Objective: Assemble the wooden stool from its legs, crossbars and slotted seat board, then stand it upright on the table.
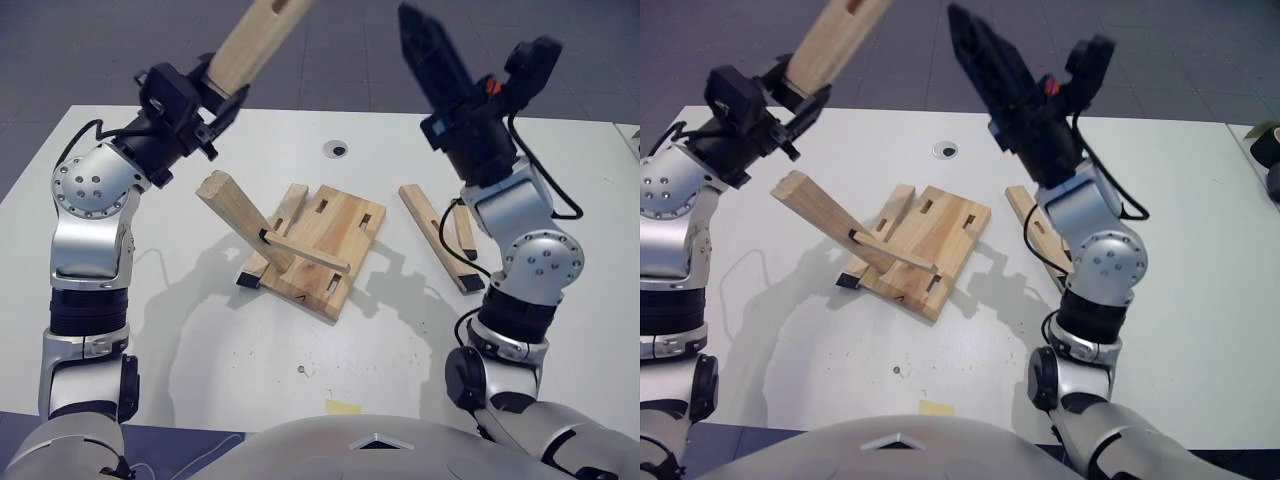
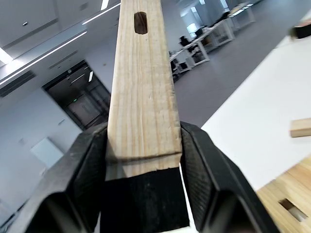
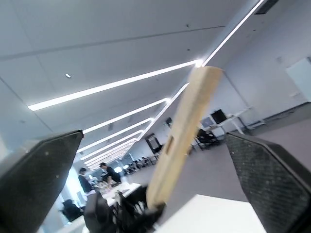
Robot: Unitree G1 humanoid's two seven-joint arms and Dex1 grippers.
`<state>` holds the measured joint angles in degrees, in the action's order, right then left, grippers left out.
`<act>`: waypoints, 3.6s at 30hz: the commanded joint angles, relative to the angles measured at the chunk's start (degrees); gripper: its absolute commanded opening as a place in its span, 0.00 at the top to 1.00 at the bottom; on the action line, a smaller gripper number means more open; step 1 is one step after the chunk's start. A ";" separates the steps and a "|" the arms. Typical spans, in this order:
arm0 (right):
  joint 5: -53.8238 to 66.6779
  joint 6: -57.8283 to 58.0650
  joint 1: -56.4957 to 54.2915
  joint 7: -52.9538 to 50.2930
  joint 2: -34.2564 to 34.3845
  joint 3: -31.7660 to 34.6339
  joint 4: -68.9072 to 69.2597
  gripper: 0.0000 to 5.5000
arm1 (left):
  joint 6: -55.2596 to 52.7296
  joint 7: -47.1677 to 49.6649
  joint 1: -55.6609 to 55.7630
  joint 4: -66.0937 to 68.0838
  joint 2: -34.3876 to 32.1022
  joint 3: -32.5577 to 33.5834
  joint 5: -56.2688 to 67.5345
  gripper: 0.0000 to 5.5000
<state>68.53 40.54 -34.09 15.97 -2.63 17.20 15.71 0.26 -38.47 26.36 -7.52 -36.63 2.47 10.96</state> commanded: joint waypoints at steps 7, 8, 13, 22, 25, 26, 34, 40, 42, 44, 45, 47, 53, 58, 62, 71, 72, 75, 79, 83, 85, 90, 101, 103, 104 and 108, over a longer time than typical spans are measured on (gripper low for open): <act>-3.48 -4.58 -4.45 -1.75 0.25 -1.74 -8.62 0.02 | -1.85 -3.47 -0.61 -4.16 1.20 -1.04 3.26 0.63; -4.14 -5.14 -4.51 -1.69 0.31 -1.86 -9.21 0.02 | -2.01 -3.56 -0.85 -4.48 1.27 -1.18 3.24 0.63; -4.69 -7.02 -6.34 -0.83 0.72 -1.66 -10.84 0.05 | -2.43 -4.52 -1.46 -5.22 1.43 -1.48 3.14 0.63; 4.14 -4.85 -5.29 4.74 -0.91 -0.36 -6.98 0.29 | -3.09 -5.97 -1.83 -5.88 1.56 -2.04 3.55 0.63; 1.26 -5.32 -4.86 5.50 -1.91 -1.70 -6.88 0.38 | -3.07 -6.47 -1.73 -6.31 1.38 -2.25 3.92 0.63; 0.05 -5.75 -4.82 5.26 -2.02 -2.08 -7.05 0.41 | -3.02 -6.64 -1.57 -6.60 1.41 -2.38 4.01 0.63; -2.27 -7.30 -4.55 5.06 -2.03 -2.50 -7.17 0.65 | -3.30 -6.78 -1.05 -7.60 1.51 -2.57 3.71 0.63; -1.05 -7.43 -2.86 4.59 -1.64 -2.04 -5.68 0.79 | -2.34 -7.01 -1.38 -7.28 1.54 -3.10 2.86 0.63; -0.81 -7.59 -2.56 4.44 -1.42 -2.09 -5.65 0.80 | -2.05 -6.97 -1.76 -7.32 1.44 -2.95 2.58 0.63; -1.05 -8.03 -2.07 4.07 -1.19 -2.20 -5.31 0.80 | -1.69 -7.10 -1.95 -7.07 1.36 -2.92 2.28 0.56; -1.13 -8.33 -1.82 3.75 -0.96 -2.16 -5.16 0.81 | -1.70 -7.49 -2.03 -6.91 1.12 -3.03 2.21 0.54; -1.53 -9.13 -1.39 2.97 -0.41 -2.03 -5.07 0.82 | -2.10 -8.89 -2.47 -7.04 0.09 -3.13 2.54 0.48; -4.59 -13.94 -2.04 -0.23 0.26 -0.22 -6.20 0.82 | -15.18 -8.42 3.13 -9.96 -1.95 4.51 15.54 0.31; -7.41 -17.27 -1.36 -2.44 -1.23 2.19 -6.24 0.82 | -23.72 -0.43 10.99 -4.60 -1.62 15.27 25.28 0.13; -9.64 -17.43 2.71 -3.17 -3.90 3.20 -2.77 0.82 | -19.63 5.09 5.21 1.90 -2.52 15.67 16.03 0.02; -9.25 -14.09 15.66 -4.79 -12.08 7.17 6.55 0.82 | -15.34 -3.43 -22.45 -13.20 -5.59 5.42 6.33 0.02; -9.19 -13.99 15.78 -4.97 -12.38 7.24 6.62 0.82 | -15.84 -4.34 -22.81 -16.65 -5.80 3.87 6.63 0.02; -9.56 -14.06 15.48 -5.14 -12.73 6.64 6.36 0.82 | -19.17 -4.11 -18.74 -23.20 -4.56 2.08 9.80 0.02; -9.87 -14.49 14.92 -5.42 -13.04 6.47 6.03 0.82 | -20.31 -2.37 -13.80 -21.40 -3.76 4.36 11.46 0.02; -9.65 -14.56 15.08 -5.44 -13.76 7.05 5.87 0.82 | -26.68 0.52 -7.93 -18.97 -2.11 10.39 21.22 0.02; -9.31 -14.41 14.73 -4.89 -14.25 7.24 5.02 0.82 | -34.74 1.45 -5.82 -21.19 -2.66 14.29 35.04 0.02; -9.17 -14.15 15.47 -4.03 -15.46 8.38 3.68 0.82 | -50.15 -2.36 -7.30 -23.13 -13.41 20.00 71.89 0.02; -8.97 -13.64 16.03 -3.69 -16.06 8.29 2.88 0.82 | -52.82 -5.60 -16.98 -35.33 -18.62 15.72 70.38 0.02; -9.03 -13.52 15.64 -3.71 -16.04 8.19 2.54 0.82 | -50.39 -4.25 -17.37 -36.74 -17.27 12.88 63.60 0.02; -9.14 -13.47 15.57 -3.67 -16.09 8.12 2.55 0.82 | -49.32 -4.60 -17.90 -37.28 -17.09 11.39 60.35 0.05; -9.43 -13.35 15.04 -3.31 -16.51 7.84 1.99 0.82 | -46.98 -7.17 -20.67 -38.17 -17.25 8.52 54.75 0.17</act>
<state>58.91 26.92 -17.82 12.36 -18.14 25.05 17.75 -47.87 -44.24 7.00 -45.04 -53.87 12.21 68.03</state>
